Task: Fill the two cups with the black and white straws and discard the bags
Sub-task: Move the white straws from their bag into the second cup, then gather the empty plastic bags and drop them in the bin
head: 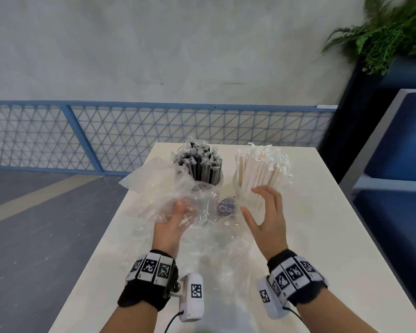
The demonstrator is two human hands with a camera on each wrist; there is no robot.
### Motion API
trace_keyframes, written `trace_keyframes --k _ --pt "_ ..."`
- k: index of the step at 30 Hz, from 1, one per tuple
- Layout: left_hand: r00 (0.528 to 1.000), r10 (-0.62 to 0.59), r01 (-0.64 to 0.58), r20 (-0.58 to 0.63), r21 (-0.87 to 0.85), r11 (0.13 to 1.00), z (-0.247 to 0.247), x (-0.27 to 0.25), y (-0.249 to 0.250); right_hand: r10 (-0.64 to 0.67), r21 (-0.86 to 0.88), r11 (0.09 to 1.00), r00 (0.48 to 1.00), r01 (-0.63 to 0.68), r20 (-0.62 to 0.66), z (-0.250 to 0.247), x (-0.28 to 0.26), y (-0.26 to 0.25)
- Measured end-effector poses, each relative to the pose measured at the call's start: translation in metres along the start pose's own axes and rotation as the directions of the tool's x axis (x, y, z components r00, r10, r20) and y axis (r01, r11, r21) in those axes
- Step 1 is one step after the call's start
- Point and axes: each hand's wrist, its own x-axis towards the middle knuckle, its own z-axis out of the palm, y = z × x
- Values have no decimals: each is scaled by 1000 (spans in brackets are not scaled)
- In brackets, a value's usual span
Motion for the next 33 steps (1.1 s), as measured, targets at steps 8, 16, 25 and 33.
trace_keyframes --k 8,16,25,33 --pt "998 -69 69 -1 -42 997 -7 -12 -11 529 212 747 756 -631 385 7 -20 10" --pt "966 -117 117 -230 -15 993 -24 -13 -13 585 447 325 548 -834 598 3 -30 15" --pt "996 75 -18 -51 701 713 -57 0 -12 616 343 379 511 -860 600 7 -24 20" --pt "964 238 -54 -122 782 621 -63 4 -18 581 360 441 567 -822 584 6 -20 9"
